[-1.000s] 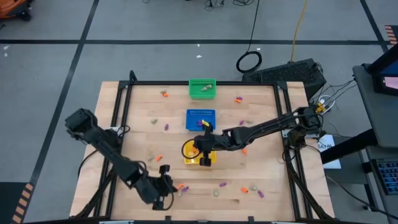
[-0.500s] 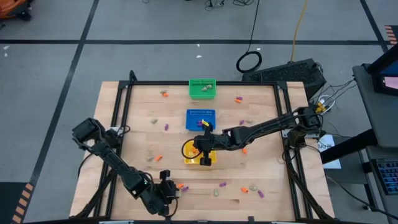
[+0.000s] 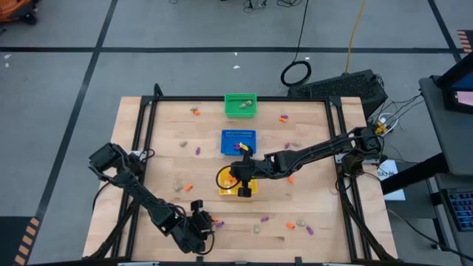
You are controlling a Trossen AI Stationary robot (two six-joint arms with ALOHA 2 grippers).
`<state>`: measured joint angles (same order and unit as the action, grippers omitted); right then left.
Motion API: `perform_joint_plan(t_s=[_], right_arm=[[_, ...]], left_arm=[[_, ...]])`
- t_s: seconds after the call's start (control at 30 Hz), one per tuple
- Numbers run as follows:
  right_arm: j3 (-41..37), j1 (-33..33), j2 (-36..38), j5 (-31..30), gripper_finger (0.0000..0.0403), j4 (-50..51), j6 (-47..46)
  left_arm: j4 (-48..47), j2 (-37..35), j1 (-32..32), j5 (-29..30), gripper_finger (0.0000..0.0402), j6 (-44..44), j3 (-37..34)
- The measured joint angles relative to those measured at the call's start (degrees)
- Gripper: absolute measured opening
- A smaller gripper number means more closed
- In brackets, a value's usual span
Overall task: Sort Halloween decoration
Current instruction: Put the white skull toy into the green bin
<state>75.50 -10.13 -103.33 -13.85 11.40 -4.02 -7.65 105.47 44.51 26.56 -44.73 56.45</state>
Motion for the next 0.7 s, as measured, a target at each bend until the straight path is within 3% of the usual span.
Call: perform_joint_plan(t_s=[0.37, 0.7], right_arm=[[0.0, 0.0, 0.0, -0.1, 0.0000, 0.0, 0.2], [0.0, 0.0, 0.0, -0.1, 0.0000, 0.0, 0.3]], left_arm=[[-6.4, -0.5, 0.0, -0.3, 0.0185, -0.1, 0.5], [-29.1, -0.7, 0.5, -2.4, 0.0185, -0.1, 10.5]])
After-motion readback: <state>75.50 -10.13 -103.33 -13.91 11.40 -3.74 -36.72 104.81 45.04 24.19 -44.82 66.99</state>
